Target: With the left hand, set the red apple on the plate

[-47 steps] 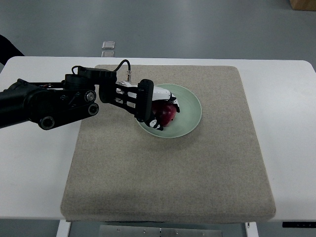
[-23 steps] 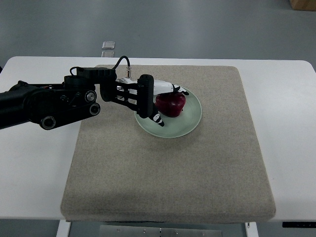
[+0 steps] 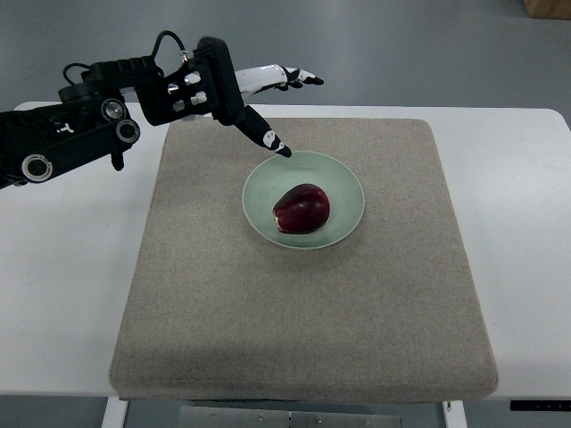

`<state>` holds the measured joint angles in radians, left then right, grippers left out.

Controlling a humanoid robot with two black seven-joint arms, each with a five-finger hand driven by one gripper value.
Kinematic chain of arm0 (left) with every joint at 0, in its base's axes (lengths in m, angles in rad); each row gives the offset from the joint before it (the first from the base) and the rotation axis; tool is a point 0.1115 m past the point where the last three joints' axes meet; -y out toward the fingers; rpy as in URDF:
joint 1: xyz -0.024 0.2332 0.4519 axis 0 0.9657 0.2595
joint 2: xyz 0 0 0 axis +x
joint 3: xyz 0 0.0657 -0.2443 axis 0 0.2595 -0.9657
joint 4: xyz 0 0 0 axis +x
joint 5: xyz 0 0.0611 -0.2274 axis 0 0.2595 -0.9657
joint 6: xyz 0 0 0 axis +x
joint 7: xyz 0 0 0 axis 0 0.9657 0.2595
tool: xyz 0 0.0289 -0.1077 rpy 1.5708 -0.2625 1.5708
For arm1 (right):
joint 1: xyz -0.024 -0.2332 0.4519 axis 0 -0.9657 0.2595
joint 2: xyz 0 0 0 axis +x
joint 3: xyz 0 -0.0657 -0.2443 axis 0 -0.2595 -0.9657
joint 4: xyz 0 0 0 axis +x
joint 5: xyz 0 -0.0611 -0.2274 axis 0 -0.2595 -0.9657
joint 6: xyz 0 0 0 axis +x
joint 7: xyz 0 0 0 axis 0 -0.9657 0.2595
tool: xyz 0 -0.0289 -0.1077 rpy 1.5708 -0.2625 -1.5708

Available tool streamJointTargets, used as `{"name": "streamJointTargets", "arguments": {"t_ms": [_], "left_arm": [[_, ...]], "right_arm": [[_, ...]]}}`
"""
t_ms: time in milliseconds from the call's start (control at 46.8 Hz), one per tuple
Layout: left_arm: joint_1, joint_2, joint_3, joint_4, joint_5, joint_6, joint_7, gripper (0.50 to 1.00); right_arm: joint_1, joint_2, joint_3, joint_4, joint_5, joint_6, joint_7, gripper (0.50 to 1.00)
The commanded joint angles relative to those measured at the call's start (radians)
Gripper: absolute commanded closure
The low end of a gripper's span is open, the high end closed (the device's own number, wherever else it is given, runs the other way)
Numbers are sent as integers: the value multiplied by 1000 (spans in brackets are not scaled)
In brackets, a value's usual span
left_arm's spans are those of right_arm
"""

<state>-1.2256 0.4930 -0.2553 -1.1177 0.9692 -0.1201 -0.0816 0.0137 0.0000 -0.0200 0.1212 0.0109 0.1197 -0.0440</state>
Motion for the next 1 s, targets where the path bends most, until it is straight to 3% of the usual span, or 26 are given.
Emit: {"name": "streamJointTargets", "arguments": {"t_ms": [0, 320, 427, 534, 683, 833, 983], "left_arm": [[9, 7, -51, 48, -118, 8, 3, 506], [18, 48, -88, 242, -756, 143, -4, 504], [60, 45, -107, 272, -892, 168, -55, 506], [116, 38, -198, 283, -937, 175, -115, 506], [227, 21, -376, 312, -940, 188, -124, 506], [302, -76, -489, 358, -940, 184, -127, 506], [353, -132, -539, 360, -939, 180, -182, 504]], "right_arm": [[0, 0, 0, 0, 0, -2, -1, 570], [0, 0, 0, 0, 0, 0, -1, 570], [0, 0, 0, 0, 0, 0, 0, 570], [0, 0, 0, 0, 0, 0, 0, 570], [0, 0, 0, 0, 0, 0, 0, 570], [0, 0, 0, 0, 0, 0, -1, 570], [0, 0, 0, 0, 1, 0, 1, 570]]}}
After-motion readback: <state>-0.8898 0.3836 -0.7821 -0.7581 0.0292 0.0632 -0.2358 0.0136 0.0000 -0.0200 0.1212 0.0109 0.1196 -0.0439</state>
